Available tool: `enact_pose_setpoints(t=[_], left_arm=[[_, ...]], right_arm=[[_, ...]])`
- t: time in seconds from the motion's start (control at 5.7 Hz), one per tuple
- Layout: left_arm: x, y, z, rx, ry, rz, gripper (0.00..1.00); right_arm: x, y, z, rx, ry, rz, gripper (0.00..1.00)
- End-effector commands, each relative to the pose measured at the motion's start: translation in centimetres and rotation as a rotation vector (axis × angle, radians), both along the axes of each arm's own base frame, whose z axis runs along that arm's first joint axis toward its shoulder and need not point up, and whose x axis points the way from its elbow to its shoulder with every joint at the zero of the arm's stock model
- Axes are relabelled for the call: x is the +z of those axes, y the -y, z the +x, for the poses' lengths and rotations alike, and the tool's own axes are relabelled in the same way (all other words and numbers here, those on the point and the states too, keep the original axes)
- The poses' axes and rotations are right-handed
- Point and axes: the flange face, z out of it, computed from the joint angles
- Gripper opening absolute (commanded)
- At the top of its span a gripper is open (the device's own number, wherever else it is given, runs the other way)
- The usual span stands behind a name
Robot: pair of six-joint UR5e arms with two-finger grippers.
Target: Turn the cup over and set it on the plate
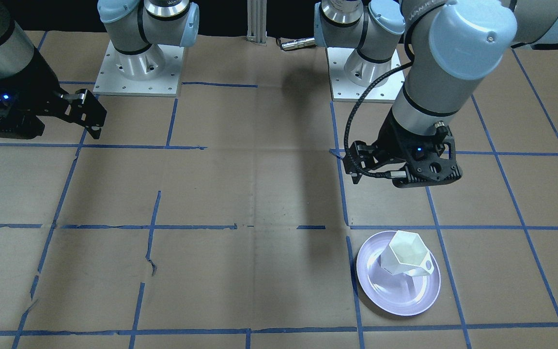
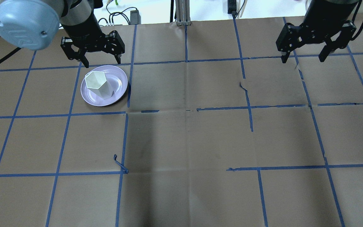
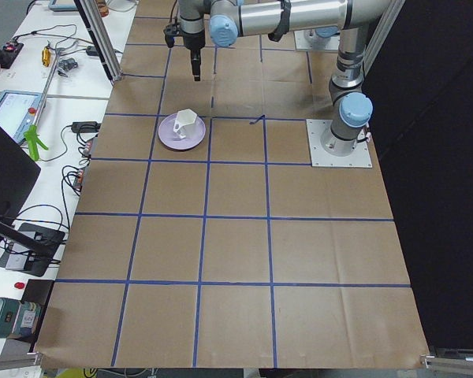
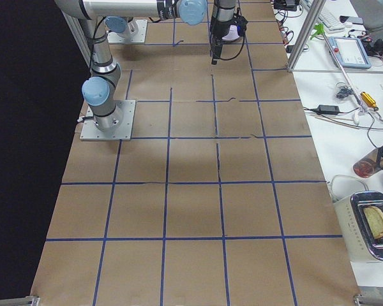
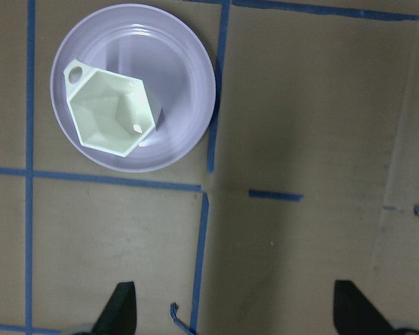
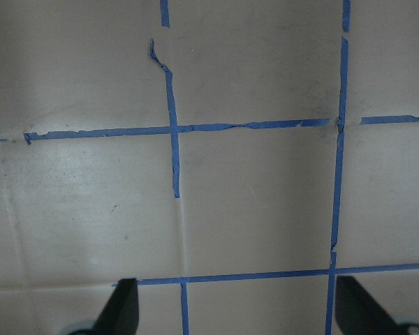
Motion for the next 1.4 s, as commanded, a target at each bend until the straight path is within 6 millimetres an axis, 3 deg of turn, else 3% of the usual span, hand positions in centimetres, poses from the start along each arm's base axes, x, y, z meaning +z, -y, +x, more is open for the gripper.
enact_pose_setpoints(t=[0.0, 0.18, 0.53, 1.23], left_arm=[[4.7, -5.3, 0.7, -0.018, 0.001, 0.037, 0.99], [4.8, -5.2, 2.6, -0.024, -0.006, 0.047, 0.99], [2.8, -4.0, 2.3, -0.013, -0.012, 0.079, 0.99], [2.1, -3.4, 1.7, -0.025, -0.013, 0.069, 0.98]], right_arm=[[0.0, 0.0, 0.0, 0.000, 0.000, 0.000, 1.00], [0.0, 0.0, 0.0, 0.000, 0.000, 0.000, 1.00], [0.0, 0.0, 0.0, 0.000, 0.000, 0.000, 1.00], [0.0, 0.0, 0.0, 0.000, 0.000, 0.000, 1.00]])
